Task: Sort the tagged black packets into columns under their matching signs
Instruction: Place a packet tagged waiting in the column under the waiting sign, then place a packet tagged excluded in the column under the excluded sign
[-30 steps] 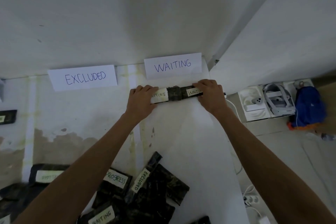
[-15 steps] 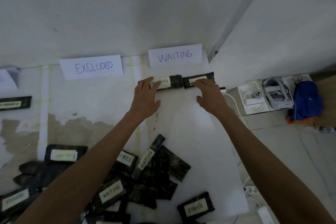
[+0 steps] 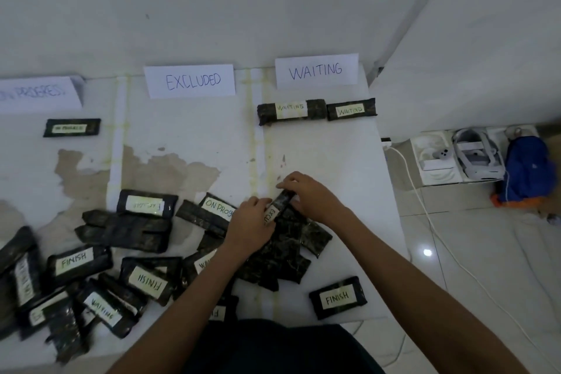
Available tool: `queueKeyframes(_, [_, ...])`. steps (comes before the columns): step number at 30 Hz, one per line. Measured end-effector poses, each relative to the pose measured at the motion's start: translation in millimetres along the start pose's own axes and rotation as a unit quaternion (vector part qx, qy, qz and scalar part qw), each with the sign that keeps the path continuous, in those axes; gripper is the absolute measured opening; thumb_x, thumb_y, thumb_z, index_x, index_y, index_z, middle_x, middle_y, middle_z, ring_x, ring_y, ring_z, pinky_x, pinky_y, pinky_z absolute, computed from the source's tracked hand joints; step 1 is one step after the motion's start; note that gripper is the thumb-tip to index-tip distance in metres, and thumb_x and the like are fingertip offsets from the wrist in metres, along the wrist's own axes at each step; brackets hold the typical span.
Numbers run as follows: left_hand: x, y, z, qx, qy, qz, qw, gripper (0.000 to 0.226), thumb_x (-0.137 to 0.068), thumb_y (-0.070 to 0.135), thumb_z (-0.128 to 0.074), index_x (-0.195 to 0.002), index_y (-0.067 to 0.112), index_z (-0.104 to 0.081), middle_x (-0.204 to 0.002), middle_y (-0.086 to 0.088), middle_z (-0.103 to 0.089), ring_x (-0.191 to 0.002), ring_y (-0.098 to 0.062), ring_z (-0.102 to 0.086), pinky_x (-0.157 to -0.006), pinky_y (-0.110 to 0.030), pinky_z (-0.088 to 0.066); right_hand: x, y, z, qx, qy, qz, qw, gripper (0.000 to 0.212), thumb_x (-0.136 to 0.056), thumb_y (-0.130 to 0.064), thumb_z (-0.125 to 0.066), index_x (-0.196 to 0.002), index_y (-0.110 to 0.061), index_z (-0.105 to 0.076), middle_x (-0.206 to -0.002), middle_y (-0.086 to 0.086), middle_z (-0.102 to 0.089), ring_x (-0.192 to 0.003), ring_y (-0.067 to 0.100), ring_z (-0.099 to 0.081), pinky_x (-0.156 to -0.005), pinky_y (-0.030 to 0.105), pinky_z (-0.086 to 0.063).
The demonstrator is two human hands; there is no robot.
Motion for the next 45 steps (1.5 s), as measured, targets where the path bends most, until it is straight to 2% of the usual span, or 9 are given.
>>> queueKeyframes(6, [-6.0, -2.5, 6.5, 0.041, -0.02, 0.06, 0.997, 0.041, -0.078, 0.031, -0.065, -0.111, 0.009, -0.053, -0.106, -0.011, -0.05, -0.093, -0.029, -0.053, -0.076, -0.04, -0.048, -4.4, -9.3, 7.2, -0.114, 0.076, -0.069, 0.988, 0.05, -0.076, 0.003, -0.065, -0.123, -0.01, -0.056, -0.119, 0.013, -0.055, -0.096, 0.025, -0.059, -0.083, 0.024, -0.047])
queueKeyframes(12, [-9.7, -17.6, 34.8, 0.281, 0.059, 0.196, 0.938, 0.025, -0.085, 0.029, -0.063, -0.093, 0.011, -0.048, -0.081, 0.0, -0.05, -0.072, -0.013, -0.05, -0.058, -0.025, -0.038, 7.9, -39.1, 8.4, -0.201, 0.125, -0.119, 0.964, 0.04, -0.08, -0.02, -0.069, -0.117, -0.014, -0.056, -0.107, 0.004, -0.06, -0.079, 0.015, -0.063, -0.07, 0.025, -0.055])
queueKeyframes(16, [-4.7, -33.7, 33.3, 0.422, 0.049, 0.269, 0.864, 0.029, -0.088, 0.033, -0.058, -0.105, 0.01, -0.052, -0.1, -0.009, -0.062, -0.089, -0.022, -0.061, -0.077, -0.039, -0.053, 3.5, -65.4, -19.0, -0.133, 0.107, -0.063, 0.983, 0.039, -0.076, -0.019, -0.073, -0.111, -0.006, -0.06, -0.103, 0.011, -0.059, -0.091, 0.021, -0.058, -0.077, 0.034, -0.053])
queueKeyframes(25, [-27.6, -69.2, 72.0, 0.527, 0.063, 0.259, 0.807, 0.026, -0.092, 0.029, -0.054, -0.111, 0.011, -0.053, -0.097, -0.002, -0.06, -0.075, -0.014, -0.058, -0.061, -0.025, -0.045, -65.5, -92.3, -2.4, 0.056, 0.117, -0.025, 0.991, 0.029, -0.076, -0.007, -0.062, -0.104, -0.005, -0.057, -0.096, 0.014, -0.06, -0.083, 0.032, -0.054, -0.064, 0.038, -0.044])
queueKeyframes(30, [-60.1, -109.6, 109.3, 0.463, 0.114, 0.273, 0.836, 0.039, -0.09, 0.026, -0.058, -0.122, 0.009, -0.045, -0.11, -0.008, -0.056, -0.091, -0.02, -0.057, -0.069, -0.028, -0.046, -130.6, -91.1, 24.6, 0.124, 0.118, 0.0, 0.985, 0.03, -0.075, -0.002, -0.062, -0.105, -0.004, -0.059, -0.097, 0.016, -0.061, -0.083, 0.034, -0.054, -0.065, 0.041, -0.046])
queueKeyframes(35, [-83.3, -155.7, 134.1, 0.207, 0.136, 0.23, 0.941, 0.061, -0.086, 0.024, -0.059, -0.137, 0.007, -0.03, -0.133, -0.017, -0.04, -0.122, -0.033, -0.039, -0.097, -0.043, -0.039, -189.4, -84.7, 34.2, 0.174, 0.099, 0.012, 0.98, 0.029, -0.079, 0.0, -0.058, -0.108, -0.004, -0.056, -0.105, 0.016, -0.058, -0.09, 0.033, -0.051, -0.069, 0.039, -0.042])
queueKeyframes(37, [-90.1, -160.7, 137.9, 0.093, 0.13, 0.176, 0.971, 0.062, -0.086, 0.019, -0.057, -0.139, 0.004, -0.029, -0.137, -0.02, -0.036, -0.124, -0.037, -0.035, -0.097, -0.046, -0.037, -203.9, -77.3, 30.5, 0.191, 0.088, 0.005, 0.978, 0.028, -0.08, 0.002, -0.057, -0.107, -0.003, -0.056, -0.105, 0.016, -0.058, -0.09, 0.032, -0.05, -0.068, 0.037, -0.039])
queueKeyframes(41, [-96.8, -165.5, 131.5, -0.04, 0.095, 0.086, 0.991, 0.06, -0.085, 0.017, -0.056, -0.138, 0.002, -0.032, -0.137, -0.02, -0.038, -0.119, -0.038, -0.039, -0.092, -0.046, -0.041, -216.6, -63.4, 21.2, 0.221, 0.071, -0.001, 0.973, 0.029, -0.08, 0.005, -0.053, -0.108, -0.004, -0.056, -0.106, 0.016, -0.056, -0.093, 0.032, -0.048, -0.07, 0.035, -0.032])
queueKeyframes(45, [-89.9, -169.6, 127.6, -0.041, 0.082, 0.061, 0.994, 0.058, -0.085, 0.016, -0.056, -0.136, 0.003, -0.035, -0.139, -0.02, -0.036, -0.121, -0.038, -0.038, -0.094, -0.048, -0.041, -215.5, -60.3, 21.6, 0.222, 0.092, 0.002, 0.971, 0.029, -0.079, 0.005, -0.053, -0.107, -0.003, -0.058, -0.104, 0.018, -0.057, -0.093, 0.034, -0.049, -0.071, 0.038, -0.034])
Point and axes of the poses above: each hand's wrist, its own x-axis away from the middle knuckle, its own z-axis out of the back of the hand, y = z × x, the point moved 5 cm from there along -x, towards the middle knuckle
